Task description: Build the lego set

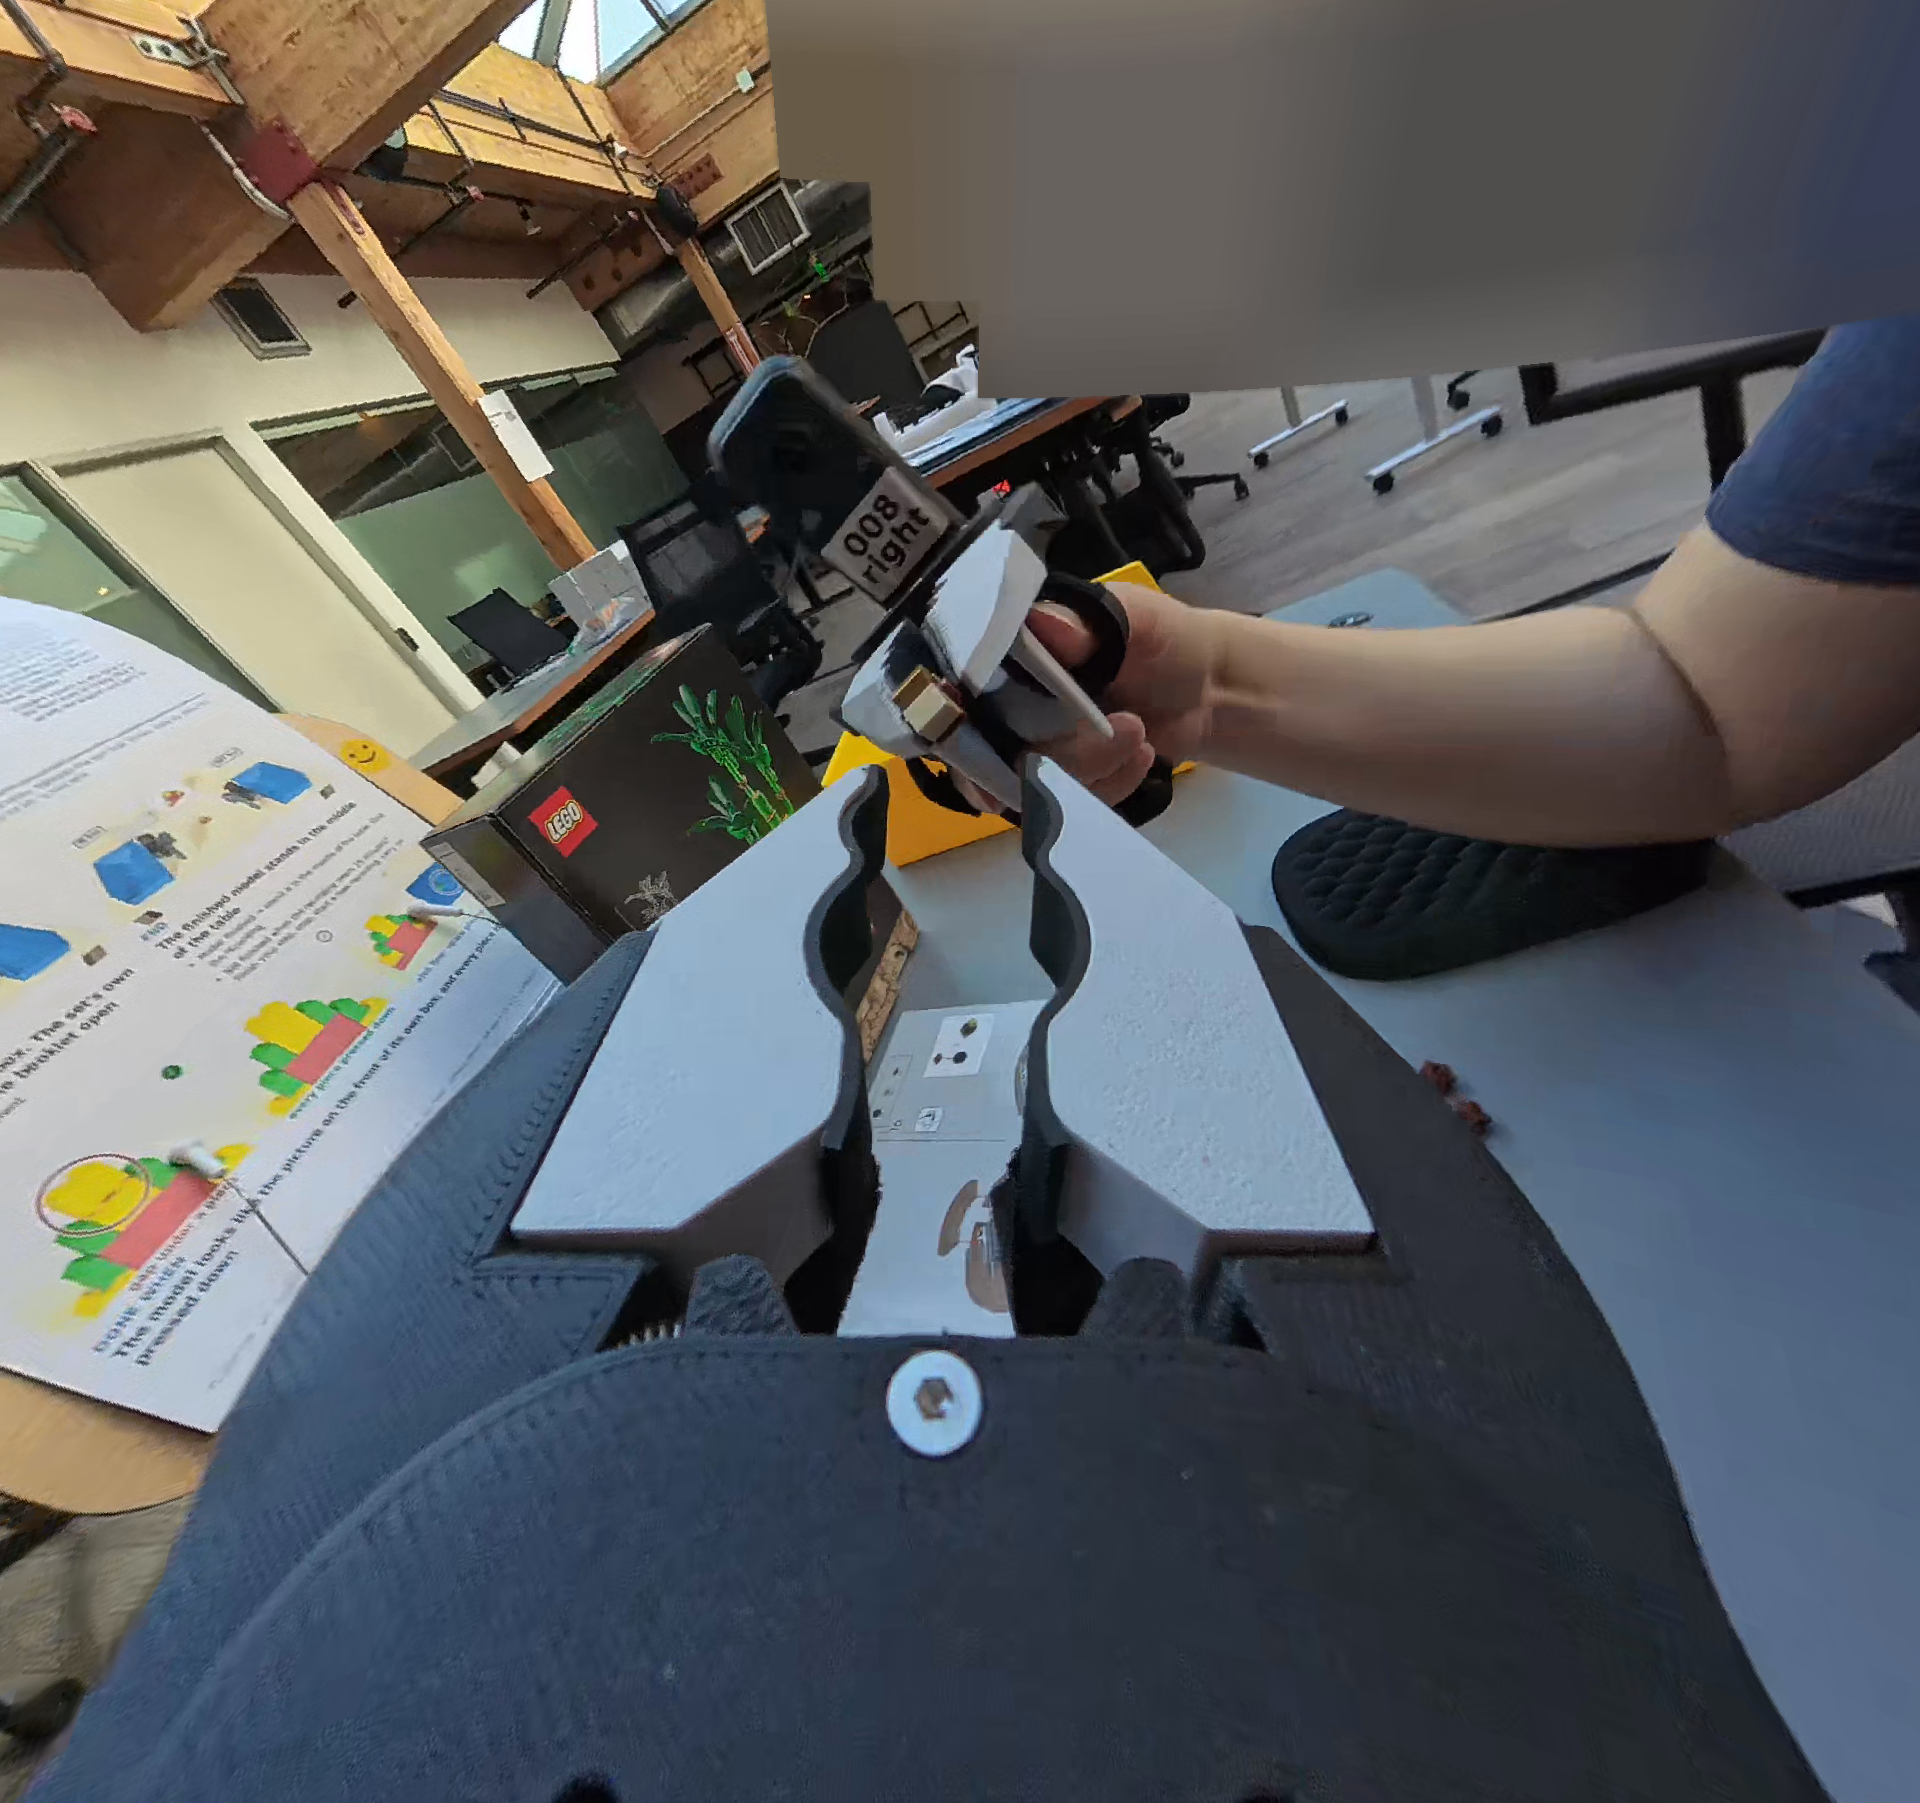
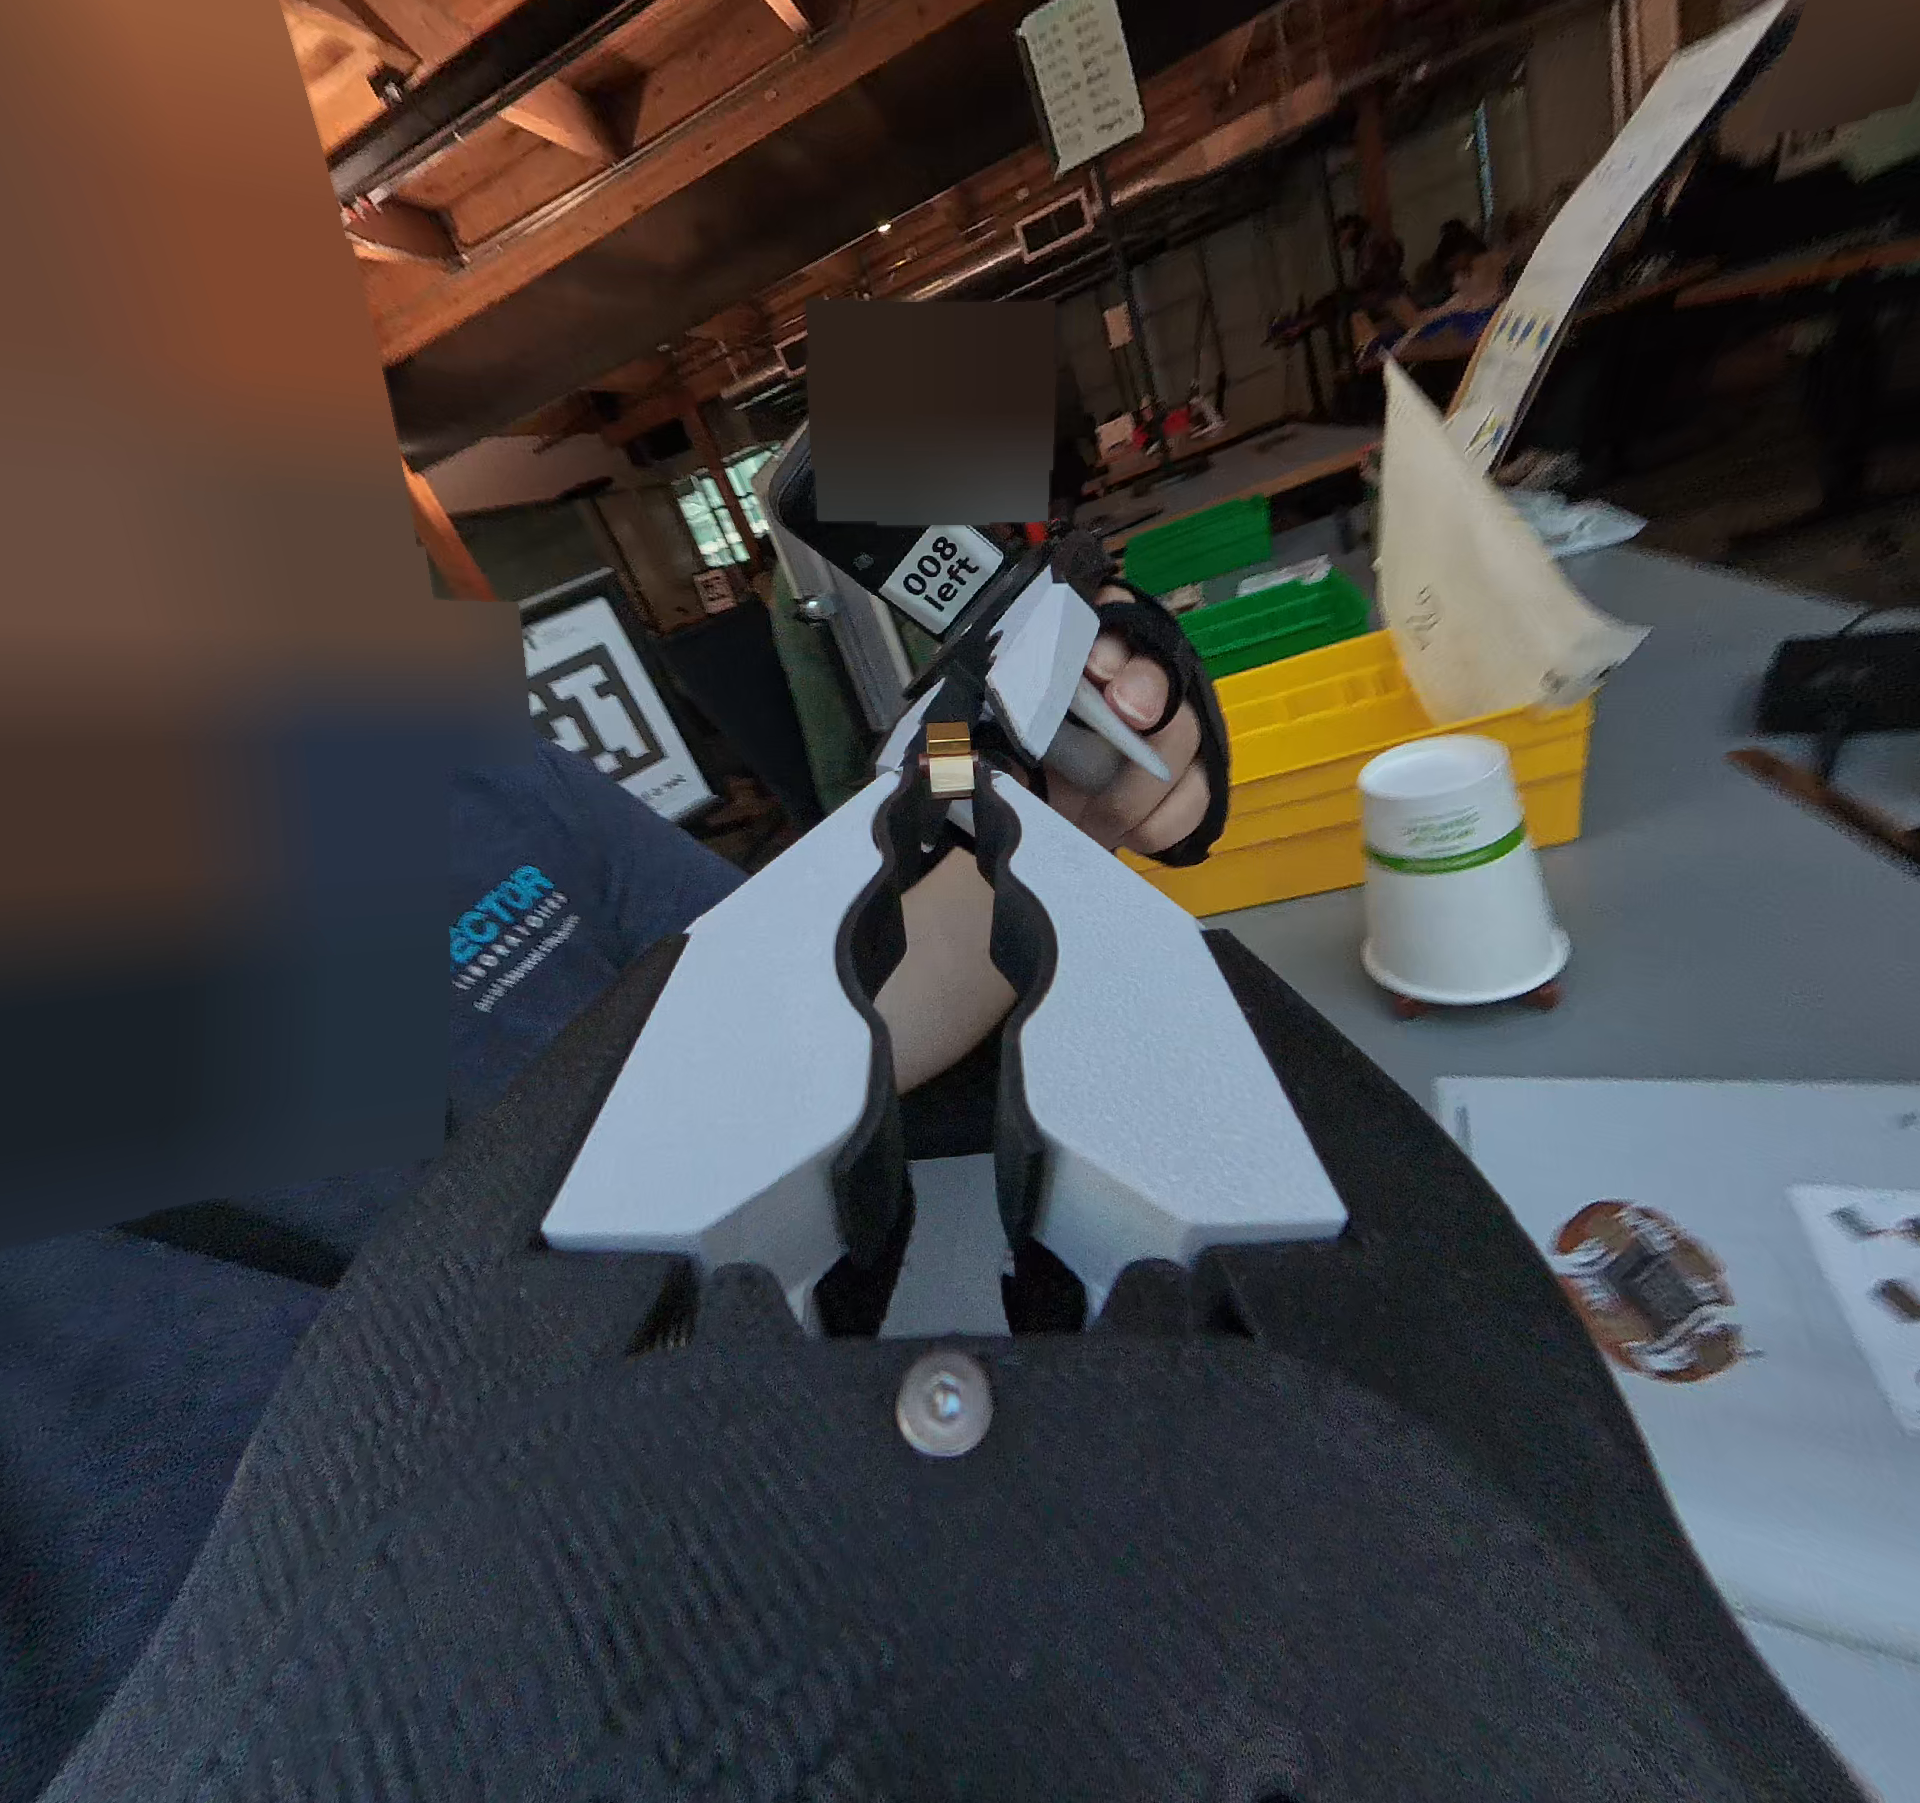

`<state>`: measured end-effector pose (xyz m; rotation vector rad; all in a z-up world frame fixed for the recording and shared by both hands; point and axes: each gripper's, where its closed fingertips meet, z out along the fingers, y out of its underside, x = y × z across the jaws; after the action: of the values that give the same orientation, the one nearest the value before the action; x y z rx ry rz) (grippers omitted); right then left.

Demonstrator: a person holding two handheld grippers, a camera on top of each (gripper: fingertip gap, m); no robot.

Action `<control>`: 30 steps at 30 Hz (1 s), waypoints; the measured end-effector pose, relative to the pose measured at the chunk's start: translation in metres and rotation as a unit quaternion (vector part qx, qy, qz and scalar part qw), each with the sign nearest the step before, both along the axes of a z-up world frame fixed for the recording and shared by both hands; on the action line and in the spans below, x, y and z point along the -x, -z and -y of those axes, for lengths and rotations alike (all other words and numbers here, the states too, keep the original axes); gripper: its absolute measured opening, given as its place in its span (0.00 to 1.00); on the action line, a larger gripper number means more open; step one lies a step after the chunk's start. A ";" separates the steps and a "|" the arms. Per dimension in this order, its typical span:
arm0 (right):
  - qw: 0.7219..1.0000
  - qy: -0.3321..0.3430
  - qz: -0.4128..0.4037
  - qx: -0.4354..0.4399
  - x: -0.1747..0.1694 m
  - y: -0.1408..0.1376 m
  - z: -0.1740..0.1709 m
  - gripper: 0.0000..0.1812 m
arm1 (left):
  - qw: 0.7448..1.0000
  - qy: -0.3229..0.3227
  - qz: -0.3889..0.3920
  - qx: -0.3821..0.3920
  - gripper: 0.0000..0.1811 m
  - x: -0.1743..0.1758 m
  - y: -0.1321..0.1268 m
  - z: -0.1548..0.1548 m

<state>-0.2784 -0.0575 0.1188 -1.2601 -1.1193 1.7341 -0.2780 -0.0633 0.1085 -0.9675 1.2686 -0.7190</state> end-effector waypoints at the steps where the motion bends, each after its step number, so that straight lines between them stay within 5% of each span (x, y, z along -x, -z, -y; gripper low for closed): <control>1: 0.996 0.039 -0.017 -0.073 -0.002 -0.005 -0.001 0.05 | 1.000 0.003 0.013 0.020 0.13 0.004 -0.005 -0.001; 5: 0.901 0.179 -0.043 -0.393 -0.008 -0.013 0.009 0.05 | 0.999 0.007 0.019 0.029 0.14 0.015 -0.013 0.002; 8: 0.831 0.207 -0.033 -0.515 -0.006 -0.013 0.022 0.05 | 0.999 -0.007 -0.032 -0.027 0.14 0.010 -0.004 0.013; 13: 0.788 0.198 -0.018 -0.582 -0.006 -0.012 0.039 0.05 | 0.990 -0.037 -0.049 -0.129 0.08 0.002 -0.012 0.030; 17: 0.768 0.205 -0.014 -0.607 -0.009 -0.018 0.046 0.05 | 0.987 -0.045 -0.063 -0.140 0.05 0.003 -0.014 0.035; 20: 0.735 0.225 0.000 -0.639 -0.008 -0.019 0.047 0.05 | 0.996 -0.026 -0.035 -0.075 0.01 0.004 -0.025 0.039; 23: 0.687 0.251 0.019 -0.681 -0.006 -0.020 0.046 0.05 | 0.999 0.029 -0.029 0.011 0.09 0.005 -0.026 0.049; 26: 0.648 0.281 0.023 -0.708 -0.005 -0.025 0.045 0.05 | 0.998 -0.017 -0.034 0.054 0.14 0.002 -0.027 0.035; 30: 0.659 0.273 0.038 -0.700 -0.001 -0.018 0.039 0.05 | 0.996 -0.016 -0.060 0.058 0.15 -0.009 -0.020 0.041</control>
<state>-0.2772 -0.0965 0.1371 -0.4766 -1.3935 0.0522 -0.2686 -0.1040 0.1283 -1.1383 1.3246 -0.7240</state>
